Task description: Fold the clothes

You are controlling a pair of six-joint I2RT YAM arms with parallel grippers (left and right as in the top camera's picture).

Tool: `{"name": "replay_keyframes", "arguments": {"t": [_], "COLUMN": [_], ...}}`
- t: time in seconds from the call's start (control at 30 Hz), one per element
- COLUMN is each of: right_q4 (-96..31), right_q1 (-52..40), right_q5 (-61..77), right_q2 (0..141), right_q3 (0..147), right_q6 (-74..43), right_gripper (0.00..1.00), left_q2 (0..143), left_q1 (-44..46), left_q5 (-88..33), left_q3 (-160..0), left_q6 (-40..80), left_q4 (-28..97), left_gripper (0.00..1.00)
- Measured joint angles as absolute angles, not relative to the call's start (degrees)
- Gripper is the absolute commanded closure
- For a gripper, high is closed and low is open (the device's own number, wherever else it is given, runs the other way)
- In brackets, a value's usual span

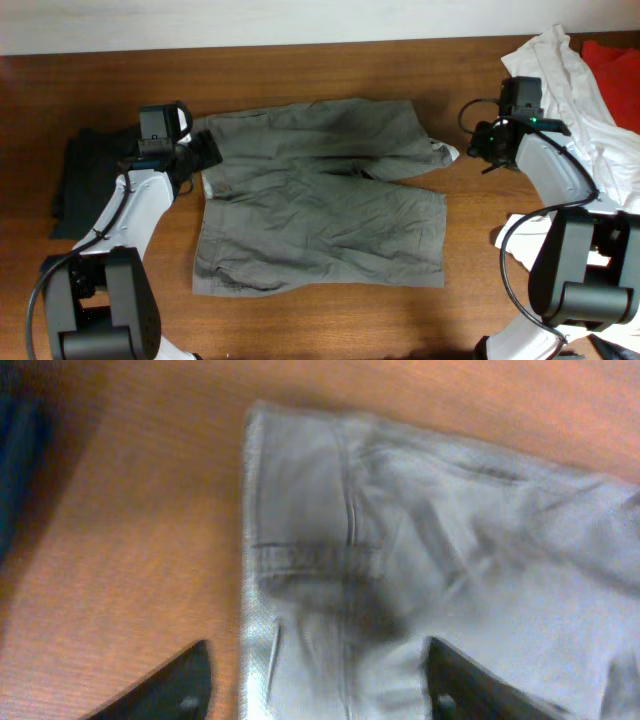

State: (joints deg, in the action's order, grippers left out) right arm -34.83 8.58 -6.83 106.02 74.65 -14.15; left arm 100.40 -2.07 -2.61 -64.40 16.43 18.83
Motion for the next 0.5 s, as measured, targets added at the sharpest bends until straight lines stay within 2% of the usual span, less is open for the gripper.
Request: {"name": "replay_keyframes", "arguments": {"t": [0.1,0.33,0.5], "right_q4": [-38.0,-49.6,-58.6], "right_q1": [8.6,8.6,8.6], "right_q5": [-6.7,2.1,11.9], "right_q2": [106.0,106.0,106.0], "right_q3": [74.7,74.7,74.7], "right_q6": [-14.5,-12.3,-7.9], "right_gripper": [0.33,0.28,0.27], "left_q2": [100.4,100.4,100.4], "left_q1": [-2.0,-2.0,-2.0], "left_q5": [-1.4,-0.6,-0.6], "left_q3": [-64.4,-64.4,-64.4], "left_q6": [16.4,16.4,16.4], "left_q4": [25.6,44.3,51.9], "left_gripper": [0.18,0.17,0.17]}}
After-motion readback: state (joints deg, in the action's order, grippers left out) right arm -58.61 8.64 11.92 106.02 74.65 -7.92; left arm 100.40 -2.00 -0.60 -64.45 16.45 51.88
